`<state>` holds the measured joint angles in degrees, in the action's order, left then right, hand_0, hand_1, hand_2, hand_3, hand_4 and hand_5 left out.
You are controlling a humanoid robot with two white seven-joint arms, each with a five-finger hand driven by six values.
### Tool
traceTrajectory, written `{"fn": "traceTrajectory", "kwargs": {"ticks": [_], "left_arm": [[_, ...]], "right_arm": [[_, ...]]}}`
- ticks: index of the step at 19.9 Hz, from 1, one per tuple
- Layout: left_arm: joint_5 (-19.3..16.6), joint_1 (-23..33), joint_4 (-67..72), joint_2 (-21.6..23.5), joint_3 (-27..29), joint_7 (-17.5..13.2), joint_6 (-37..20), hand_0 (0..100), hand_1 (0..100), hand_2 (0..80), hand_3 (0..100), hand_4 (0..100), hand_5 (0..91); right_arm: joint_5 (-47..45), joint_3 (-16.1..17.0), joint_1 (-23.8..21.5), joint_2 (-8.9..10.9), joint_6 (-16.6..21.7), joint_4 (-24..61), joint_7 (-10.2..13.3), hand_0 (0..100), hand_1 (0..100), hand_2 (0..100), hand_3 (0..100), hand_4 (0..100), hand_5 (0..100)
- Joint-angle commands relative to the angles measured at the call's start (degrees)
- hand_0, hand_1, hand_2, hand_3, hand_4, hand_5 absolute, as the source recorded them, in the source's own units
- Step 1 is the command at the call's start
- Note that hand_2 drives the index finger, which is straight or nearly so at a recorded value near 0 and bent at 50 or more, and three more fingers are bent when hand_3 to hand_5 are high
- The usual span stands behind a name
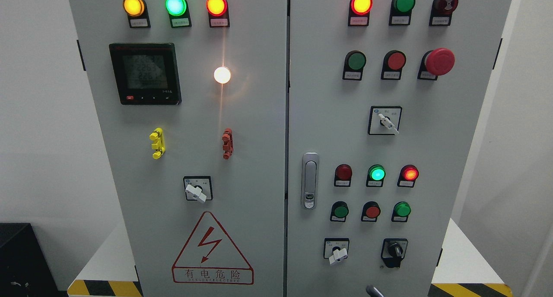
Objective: Press green start button
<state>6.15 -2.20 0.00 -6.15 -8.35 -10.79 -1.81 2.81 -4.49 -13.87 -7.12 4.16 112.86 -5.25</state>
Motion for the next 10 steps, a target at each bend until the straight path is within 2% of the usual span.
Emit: {"fn": "traceTrajectory", "kwargs": {"ticks": [1, 8, 9, 10], "left_arm": [[0.00, 0.00, -1.58, 0.00, 0.00, -0.02, -0.03, 12, 56, 0.0, 0, 0, 0.0], [0.00, 0.00, -1.58, 0.00, 0.00, 0.07, -0.03, 12, 56, 0.0, 0, 0, 0.0], [0.00, 0.00, -1.58, 0.00, 0.00, -0.02, -0.03, 12, 56, 0.0, 0, 0, 0.0], [0.00, 0.00, -1.58, 0.00, 0.00, 0.07, -0.03, 12, 56, 0.0, 0, 0, 0.0]], "right_arm": [[0.00, 0.01, -0.01, 0.00, -0.03, 0.34, -0.02, 0, 10, 0, 0, 0, 0], [0.61, -0.08, -0.01, 0.00, 0.14, 0.78, -0.02, 0, 10, 0, 0, 0, 0], [1.14, -0.08, -0.01, 0.00, 0.14, 1.65, -0.02, 0, 11, 0, 0, 0, 0], [1.75, -0.17, -0.01, 0.00, 0.14, 2.71, -0.02, 0, 17, 0, 2, 0, 0]]}}
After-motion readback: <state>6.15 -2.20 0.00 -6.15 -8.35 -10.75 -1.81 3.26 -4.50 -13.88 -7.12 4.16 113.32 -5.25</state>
